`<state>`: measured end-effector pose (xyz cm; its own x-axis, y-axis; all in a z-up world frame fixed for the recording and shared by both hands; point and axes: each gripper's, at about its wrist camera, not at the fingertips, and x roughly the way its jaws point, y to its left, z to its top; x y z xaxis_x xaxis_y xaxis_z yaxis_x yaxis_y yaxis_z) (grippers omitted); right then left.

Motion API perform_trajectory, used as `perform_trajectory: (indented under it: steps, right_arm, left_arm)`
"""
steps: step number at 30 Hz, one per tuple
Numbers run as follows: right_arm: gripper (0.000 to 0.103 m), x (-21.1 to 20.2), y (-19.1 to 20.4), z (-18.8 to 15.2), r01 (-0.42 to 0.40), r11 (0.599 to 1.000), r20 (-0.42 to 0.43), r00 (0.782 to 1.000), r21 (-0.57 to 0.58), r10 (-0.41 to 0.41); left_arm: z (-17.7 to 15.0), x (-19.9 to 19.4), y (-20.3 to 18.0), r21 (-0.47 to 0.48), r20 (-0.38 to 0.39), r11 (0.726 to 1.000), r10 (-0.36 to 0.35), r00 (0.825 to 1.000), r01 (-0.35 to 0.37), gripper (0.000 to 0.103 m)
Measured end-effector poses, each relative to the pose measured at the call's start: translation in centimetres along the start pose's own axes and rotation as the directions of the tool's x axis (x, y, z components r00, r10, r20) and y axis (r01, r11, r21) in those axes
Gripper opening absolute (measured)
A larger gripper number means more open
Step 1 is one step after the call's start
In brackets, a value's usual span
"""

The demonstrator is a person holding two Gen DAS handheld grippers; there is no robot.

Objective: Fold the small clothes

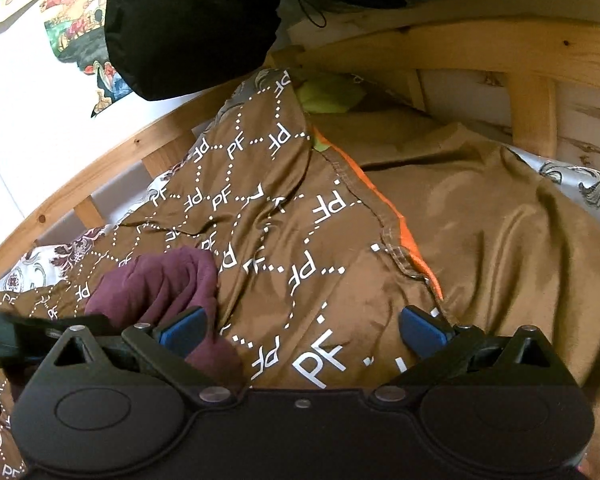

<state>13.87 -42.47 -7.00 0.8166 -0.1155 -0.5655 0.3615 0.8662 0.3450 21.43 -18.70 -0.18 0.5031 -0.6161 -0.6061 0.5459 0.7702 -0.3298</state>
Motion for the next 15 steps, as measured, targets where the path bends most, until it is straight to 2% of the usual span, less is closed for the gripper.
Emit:
perform_trajectory:
  steps: [1, 4, 9, 12, 15]
  right_arm:
    - [0.102, 0.1, 0.0, 0.0, -0.002, 1.0, 0.002, 1.0, 0.001, 0.002]
    - [0.102, 0.4, -0.2, 0.0, -0.012, 1.0, 0.008, 1.0, 0.01, 0.012]
    - [0.102, 0.4, 0.1, -0.2, -0.028, 1.0, 0.018, 0.999, 0.001, 0.028]
    - [0.102, 0.5, 0.6, -0.3, -0.06, 0.998, 0.021, 0.998, -0.009, 0.061]
    - [0.102, 0.4, 1.3, -0.4, -0.103, 0.994, 0.034, 0.994, -0.03, 0.105]
  left_arm:
    - [-0.2, -0.8, -0.1, 0.005, 0.02, 1.0, -0.014, 1.0, 0.014, 0.084]
    - [-0.4, -2.4, -0.7, 0.022, 0.046, 0.999, -0.029, 0.999, 0.028, 0.087]
    - [-1.3, -4.9, -0.1, 0.021, 0.073, 1.0, 0.007, 0.997, -0.008, 0.096]
    - [-2.3, -6.8, 1.0, 0.034, 0.104, 0.998, 0.05, 0.993, -0.054, 0.099]
    - [-3.4, -7.9, 2.2, 0.069, 0.148, 0.989, 0.121, 0.982, -0.132, 0.101]
